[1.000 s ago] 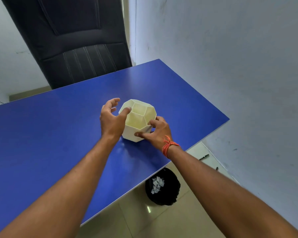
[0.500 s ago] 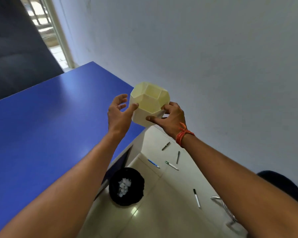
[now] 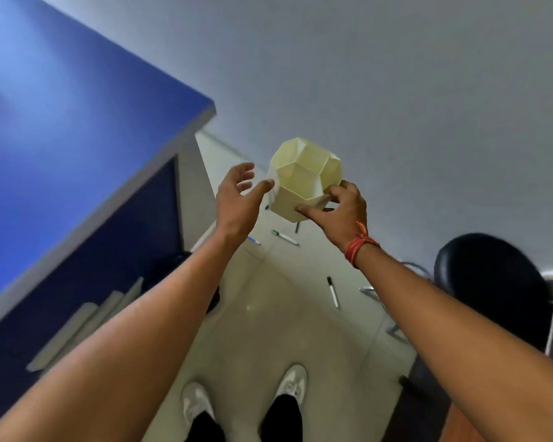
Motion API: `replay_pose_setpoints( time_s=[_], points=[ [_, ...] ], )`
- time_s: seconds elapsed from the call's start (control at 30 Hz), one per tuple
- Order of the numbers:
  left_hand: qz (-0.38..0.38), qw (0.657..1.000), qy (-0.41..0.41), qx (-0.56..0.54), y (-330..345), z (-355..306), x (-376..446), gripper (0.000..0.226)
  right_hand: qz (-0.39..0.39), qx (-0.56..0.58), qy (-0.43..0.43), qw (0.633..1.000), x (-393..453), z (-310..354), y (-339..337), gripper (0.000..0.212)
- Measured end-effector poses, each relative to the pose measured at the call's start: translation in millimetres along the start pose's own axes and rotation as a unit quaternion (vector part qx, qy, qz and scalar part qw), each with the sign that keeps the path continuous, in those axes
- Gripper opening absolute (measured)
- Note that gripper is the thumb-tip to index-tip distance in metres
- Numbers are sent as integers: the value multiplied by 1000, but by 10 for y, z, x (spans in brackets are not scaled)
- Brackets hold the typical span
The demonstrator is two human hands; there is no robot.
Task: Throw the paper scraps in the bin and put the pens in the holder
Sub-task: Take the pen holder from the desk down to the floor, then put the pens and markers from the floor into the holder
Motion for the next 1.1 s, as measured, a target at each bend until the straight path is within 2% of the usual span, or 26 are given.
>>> replay_pose_setpoints(
  time_s=[0.13, 0.33, 0.5, 0.67, 0.83, 0.97, 1.07, 1.1],
  points=[
    [29, 998, -47, 18, 742, 1190, 118, 52, -11, 16, 46, 999, -116, -1380, 341, 45],
    [30, 995, -91, 28, 1873, 3153, 634, 49, -31, 8, 82, 996, -283, -3686, 1180, 42],
    [30, 994, -94, 39, 2505, 4326, 1135, 45, -21, -11, 85, 996, -162, -5020, 1767, 44],
    [12, 996, -61, 61, 2824, 4868, 1703, 41, -9, -34, 45, 998, 2, -5742, 2119, 49],
    [18, 992, 13, 124, 3004, 4932, 2268, 45, 22, -30, -7, 999, 61, -6027, 2364, 44],
    [60, 984, 50, 163, 3039, 4716, 2639, 27, 42, -64, 5, 997, 106, -6021, 2456, 51],
    [137, 961, 56, 233, 3033, 4571, 2804, 51, 45, -76, 38, 995, 125, -5904, 2388, 69],
    [164, 951, 53, 257, 3019, 4564, 2821, 51, 25, -65, 41, 997, 144, -5831, 2308, 72]
  ],
)
Point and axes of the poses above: each hand's wrist, its own x-axis towards the middle knuckle, its own y-axis out of the palm, z = x × y, the point moved 7 cm from there along x, towards the middle knuckle, and after that the axes turned 14 degrees about x, right-handed, at the moved point
